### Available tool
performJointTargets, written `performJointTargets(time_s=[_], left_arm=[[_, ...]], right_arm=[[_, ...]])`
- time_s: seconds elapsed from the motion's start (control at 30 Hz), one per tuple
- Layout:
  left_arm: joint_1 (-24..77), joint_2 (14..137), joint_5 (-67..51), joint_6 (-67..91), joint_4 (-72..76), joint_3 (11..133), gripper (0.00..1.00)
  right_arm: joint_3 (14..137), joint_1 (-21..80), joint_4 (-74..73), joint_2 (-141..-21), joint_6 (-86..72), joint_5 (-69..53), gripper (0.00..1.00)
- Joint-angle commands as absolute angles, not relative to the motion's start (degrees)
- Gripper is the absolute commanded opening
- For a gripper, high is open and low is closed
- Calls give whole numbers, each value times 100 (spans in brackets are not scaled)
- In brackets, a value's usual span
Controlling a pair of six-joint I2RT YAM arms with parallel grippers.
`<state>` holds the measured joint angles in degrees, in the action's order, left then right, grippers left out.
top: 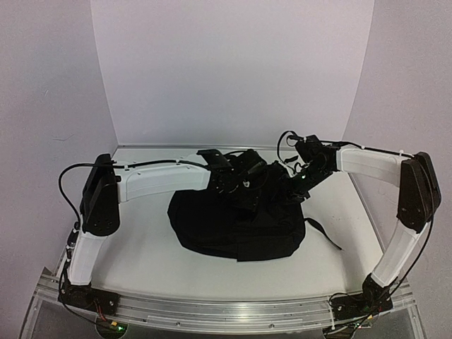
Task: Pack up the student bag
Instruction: Adjust the student bag at the center of the board.
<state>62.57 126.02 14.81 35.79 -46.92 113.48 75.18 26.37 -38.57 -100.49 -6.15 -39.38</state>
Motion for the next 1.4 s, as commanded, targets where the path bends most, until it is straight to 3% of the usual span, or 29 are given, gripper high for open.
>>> performJointTargets(time_s=[0.0, 0.17, 0.4, 0.57, 0.9, 1.2, 1.37], left_arm=[[6335, 13190, 1511, 3551, -5003, 12094, 67], [6268, 13347, 1254, 3630, -5045, 12029, 58], [6114, 12538, 1329, 3630, -4824, 11325, 16], [6002, 11533, 965, 3414, -4027, 10429, 1], [5518, 10241, -844, 3022, -2307, 8954, 0], [4937, 10066, -1759, 2975, -1791, 8322, 0], [4866, 10046, -1728, 2352, -2212, 8519, 0]], right_arm=[[7431, 2733, -3804, -9989, -656, -4243, 46], [7368, 2733, -3774, -10001, -635, -4238, 45], [7210, 2736, -3729, -9915, -602, -4227, 41], [7063, 2739, -3668, -9862, -578, -4304, 40], [7229, 3335, -3616, -9841, -499, -4513, 48], [7761, 4100, -3625, -10054, -488, -5056, 51], [8244, 4079, -3642, -10009, -560, -5472, 55]])
